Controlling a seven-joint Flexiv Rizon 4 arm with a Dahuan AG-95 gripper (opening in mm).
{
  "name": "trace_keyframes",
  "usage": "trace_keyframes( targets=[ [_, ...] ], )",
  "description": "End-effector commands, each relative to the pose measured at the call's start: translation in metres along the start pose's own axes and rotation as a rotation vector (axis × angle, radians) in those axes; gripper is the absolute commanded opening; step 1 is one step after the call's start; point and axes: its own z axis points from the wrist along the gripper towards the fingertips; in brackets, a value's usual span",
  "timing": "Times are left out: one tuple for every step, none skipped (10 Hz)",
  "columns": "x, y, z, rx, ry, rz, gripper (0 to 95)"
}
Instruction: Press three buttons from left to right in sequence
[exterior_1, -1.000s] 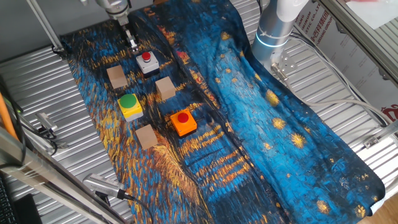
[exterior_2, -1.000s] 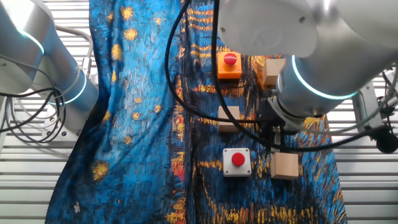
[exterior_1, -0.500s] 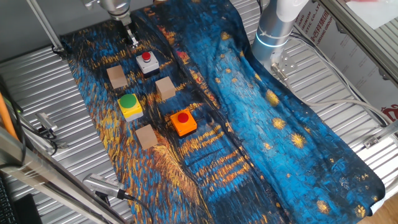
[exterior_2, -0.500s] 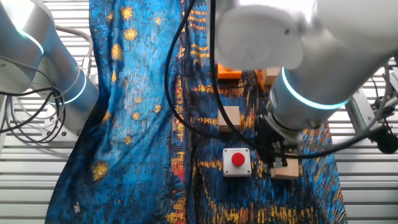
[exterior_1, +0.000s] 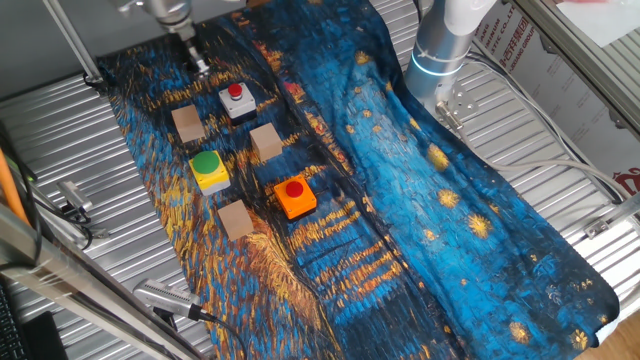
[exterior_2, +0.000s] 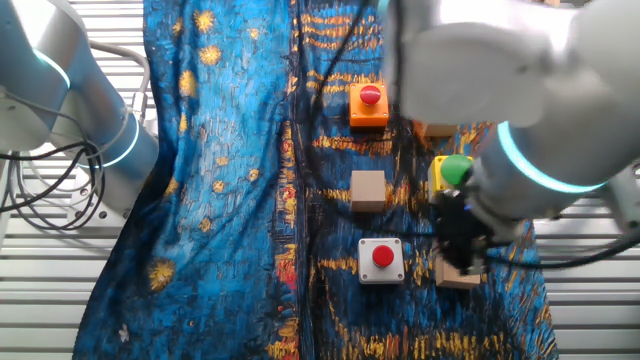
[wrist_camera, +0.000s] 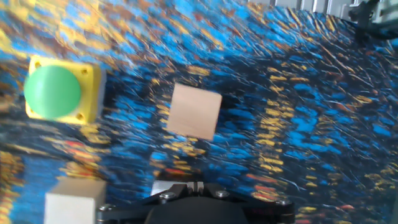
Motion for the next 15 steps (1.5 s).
trace_keyframes(
  targets=[
    [-0.005, 0.01, 0.003, -0.009, -0.003, 0.023, 0.0],
    [-0.005, 0.013, 0.005, -0.004, -0.001, 0.027, 0.0],
    [-0.004, 0.013, 0.005, -0.002, -0.002, 0.026, 0.0],
    [0.0, 0.013, 0.007, -0.007, -0.006, 0.032, 0.0],
    [0.008, 0.013, 0.01, -0.006, -0.011, 0.037, 0.0],
    [0.014, 0.014, 0.011, -0.005, -0.018, 0.04, 0.0],
    [0.021, 0.014, 0.013, -0.004, -0.02, 0.045, 0.0],
    [0.034, 0.016, 0.018, -0.007, -0.026, 0.054, 0.0],
    [0.039, 0.017, 0.02, -0.009, -0.025, 0.061, 0.0],
    [0.044, 0.018, 0.022, -0.009, -0.025, 0.066, 0.0],
    [0.047, 0.018, 0.023, -0.013, -0.024, 0.071, 0.0],
    [0.047, 0.018, 0.024, -0.014, -0.024, 0.072, 0.0],
    [0.049, 0.018, 0.024, -0.012, -0.025, 0.076, 0.0],
    [0.05, 0.017, 0.024, -0.013, -0.025, 0.077, 0.0],
    [0.051, 0.016, 0.024, -0.012, -0.026, 0.078, 0.0]
  ],
)
